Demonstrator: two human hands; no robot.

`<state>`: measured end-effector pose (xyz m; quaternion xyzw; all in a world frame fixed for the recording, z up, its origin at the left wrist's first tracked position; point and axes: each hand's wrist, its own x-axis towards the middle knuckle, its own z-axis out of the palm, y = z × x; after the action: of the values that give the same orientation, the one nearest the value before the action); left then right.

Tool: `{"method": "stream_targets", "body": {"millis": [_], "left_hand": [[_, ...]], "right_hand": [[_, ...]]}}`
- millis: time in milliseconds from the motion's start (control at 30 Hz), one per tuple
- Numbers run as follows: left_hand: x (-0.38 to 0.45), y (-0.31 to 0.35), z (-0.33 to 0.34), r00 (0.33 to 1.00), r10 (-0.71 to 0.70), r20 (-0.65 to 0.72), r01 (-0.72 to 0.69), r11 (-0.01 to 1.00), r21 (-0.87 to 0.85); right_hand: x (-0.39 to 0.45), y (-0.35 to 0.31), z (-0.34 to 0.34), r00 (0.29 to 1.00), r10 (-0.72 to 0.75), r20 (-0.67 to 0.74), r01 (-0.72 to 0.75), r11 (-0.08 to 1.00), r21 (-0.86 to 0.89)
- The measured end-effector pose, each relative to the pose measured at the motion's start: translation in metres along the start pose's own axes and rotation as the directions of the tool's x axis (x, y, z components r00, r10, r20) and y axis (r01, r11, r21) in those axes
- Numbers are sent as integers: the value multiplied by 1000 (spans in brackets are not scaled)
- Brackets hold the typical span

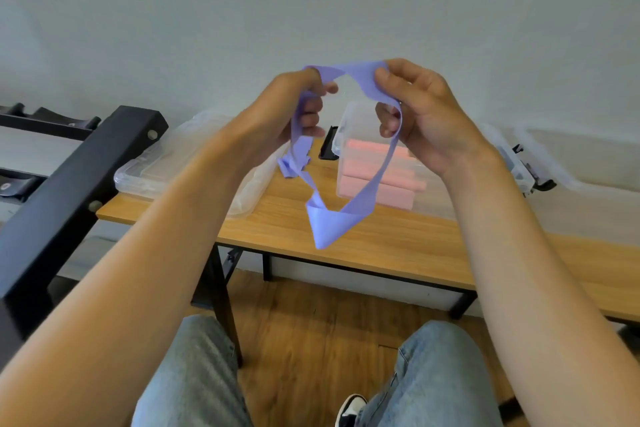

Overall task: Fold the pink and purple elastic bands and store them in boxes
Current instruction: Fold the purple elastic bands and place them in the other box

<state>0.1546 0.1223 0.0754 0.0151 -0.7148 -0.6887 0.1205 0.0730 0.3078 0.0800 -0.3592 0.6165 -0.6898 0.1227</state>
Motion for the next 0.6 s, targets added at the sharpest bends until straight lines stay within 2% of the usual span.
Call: {"method": "stream_targets", "body": {"millis": [167, 233, 333, 433, 500, 600], "left_hand": [[-18, -4, -8, 969, -7, 246, 37, 993, -116], [-23, -9, -12, 966, -15, 260, 51, 990, -132], [-31, -24, -10, 989, 45, 139, -57, 995, 81], [-45, -39, -2, 987, 161, 30, -161, 918, 363], [-55, -49, 6, 959, 270, -85, -199, 858, 473], [-69, -59, 20, 883, 396, -251, -204, 806, 555]], "right_hand": [[-19, 6, -7, 998, -48, -42, 40, 983, -182], [-28, 11, -12, 991, -123, -57, 98, 941, -323], [-43, 22, -11, 966, -240, -93, 150, 820, -553], [-60, 34, -4, 938, -313, -149, 150, 753, -641], [-71, 41, -1, 928, -324, -185, 132, 749, -649], [-82, 50, 0, 900, -357, -249, 86, 707, -702]]}}
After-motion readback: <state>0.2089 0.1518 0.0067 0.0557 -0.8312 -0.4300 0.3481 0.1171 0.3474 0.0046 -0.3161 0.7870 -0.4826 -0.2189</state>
